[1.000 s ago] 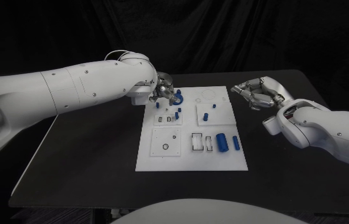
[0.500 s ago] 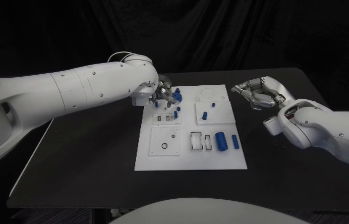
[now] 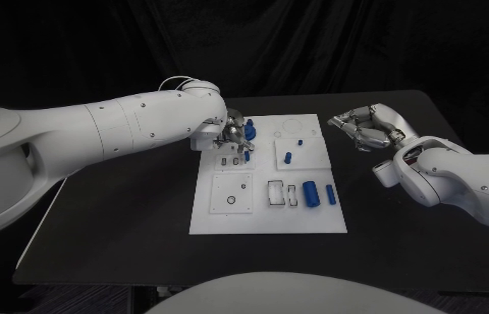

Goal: Assemble the parts on the task board

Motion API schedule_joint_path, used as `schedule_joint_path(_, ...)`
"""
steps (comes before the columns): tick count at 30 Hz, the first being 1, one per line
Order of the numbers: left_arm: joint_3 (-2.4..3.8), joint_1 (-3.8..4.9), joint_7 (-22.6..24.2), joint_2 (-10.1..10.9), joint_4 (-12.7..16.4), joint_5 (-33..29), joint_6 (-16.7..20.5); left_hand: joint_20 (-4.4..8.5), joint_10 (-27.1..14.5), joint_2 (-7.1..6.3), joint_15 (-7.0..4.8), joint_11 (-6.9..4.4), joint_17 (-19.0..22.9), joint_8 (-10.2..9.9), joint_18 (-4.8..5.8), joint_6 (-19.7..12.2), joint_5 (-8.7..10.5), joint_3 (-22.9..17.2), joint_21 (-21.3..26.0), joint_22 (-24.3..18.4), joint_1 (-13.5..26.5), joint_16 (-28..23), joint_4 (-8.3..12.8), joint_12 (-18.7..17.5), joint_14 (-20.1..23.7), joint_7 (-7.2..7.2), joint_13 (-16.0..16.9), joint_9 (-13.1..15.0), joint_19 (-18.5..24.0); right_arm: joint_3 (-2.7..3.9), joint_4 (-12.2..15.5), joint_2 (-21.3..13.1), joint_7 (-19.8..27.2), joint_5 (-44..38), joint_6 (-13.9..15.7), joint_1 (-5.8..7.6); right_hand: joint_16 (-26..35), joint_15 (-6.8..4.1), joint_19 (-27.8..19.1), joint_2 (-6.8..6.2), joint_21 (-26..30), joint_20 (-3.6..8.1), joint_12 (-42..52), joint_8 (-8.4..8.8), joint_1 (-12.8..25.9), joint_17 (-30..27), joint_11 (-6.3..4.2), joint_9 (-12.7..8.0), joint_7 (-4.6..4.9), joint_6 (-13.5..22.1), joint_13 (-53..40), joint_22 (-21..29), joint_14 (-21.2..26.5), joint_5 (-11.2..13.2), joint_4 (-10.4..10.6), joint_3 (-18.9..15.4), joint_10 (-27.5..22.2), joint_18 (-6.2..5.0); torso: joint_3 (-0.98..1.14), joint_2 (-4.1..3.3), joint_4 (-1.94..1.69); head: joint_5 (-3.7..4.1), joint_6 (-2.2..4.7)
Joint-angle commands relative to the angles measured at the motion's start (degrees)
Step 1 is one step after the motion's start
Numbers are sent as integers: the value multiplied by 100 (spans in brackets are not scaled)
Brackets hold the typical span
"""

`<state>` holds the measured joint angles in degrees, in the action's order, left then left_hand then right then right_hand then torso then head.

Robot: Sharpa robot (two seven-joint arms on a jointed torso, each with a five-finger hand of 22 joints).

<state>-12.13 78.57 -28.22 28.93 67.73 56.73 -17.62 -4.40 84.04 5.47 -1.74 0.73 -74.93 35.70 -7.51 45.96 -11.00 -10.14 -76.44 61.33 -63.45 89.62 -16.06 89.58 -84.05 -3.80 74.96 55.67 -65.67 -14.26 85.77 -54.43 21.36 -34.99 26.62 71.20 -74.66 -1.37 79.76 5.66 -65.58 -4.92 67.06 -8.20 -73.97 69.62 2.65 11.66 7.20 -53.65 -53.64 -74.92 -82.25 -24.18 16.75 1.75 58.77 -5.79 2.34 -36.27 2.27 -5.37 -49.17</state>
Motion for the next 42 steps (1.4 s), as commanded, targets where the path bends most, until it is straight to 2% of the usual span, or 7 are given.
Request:
schedule_joint_path(1,6,-29,126,-24,-18,6,69,8,556,-15,-45,-46,-1478,-89,84,-58,0,12,16,-12,64,34,2,17,-576,0,1469,16,-26,4,12,-5,-57,-256,68,-12,-20,8,31,8,-43,0,30,29,-67,5,5,-9,-2,-41,2,-570,-42,-22,-6,-34,40,55,10,-2,-1,1,-19)
schedule_joint_path(9,6,-58,239,-43,-19,6,171,4,529,-4,-36,-32,-1435,-208,76,-62,4,16,50,-51,94,28,-10,0,-548,-17,1445,25,11,4,-3,-8,-100,-337,52,-12,-32,6,42,10,-62,2,33,32,-63,16,4,-10,-2,-41,3,-579,-53,-21,-3,-36,48,58,17,-6,1,15,-45)
schedule_joint_path(20,6,-92,150,-54,-78,6,152,-1,563,4,-31,-31,-1501,-283,82,37,11,24,48,-20,120,37,-5,22,-592,-11,1476,51,-15,4,7,7,-112,-327,-9,-13,-35,4,49,20,-69,5,31,35,-59,13,3,-11,-3,-41,13,-585,-59,-19,-2,-36,51,59,18,-3,3,-1,-80)
schedule_joint_path(42,6,-170,125,-53,-62,6,75,5,568,-25,-43,-48,-1505,-433,79,97,-72,-28,62,-3,21,37,122,24,-594,6,1480,122,-35,4,-61,68,-105,-323,-51,-14,-40,2,55,29,-75,7,29,37,-57,15,2,-11,-3,-42,22,-589,-66,-20,-2,-34,51,59,23,-1,7,2,-83)
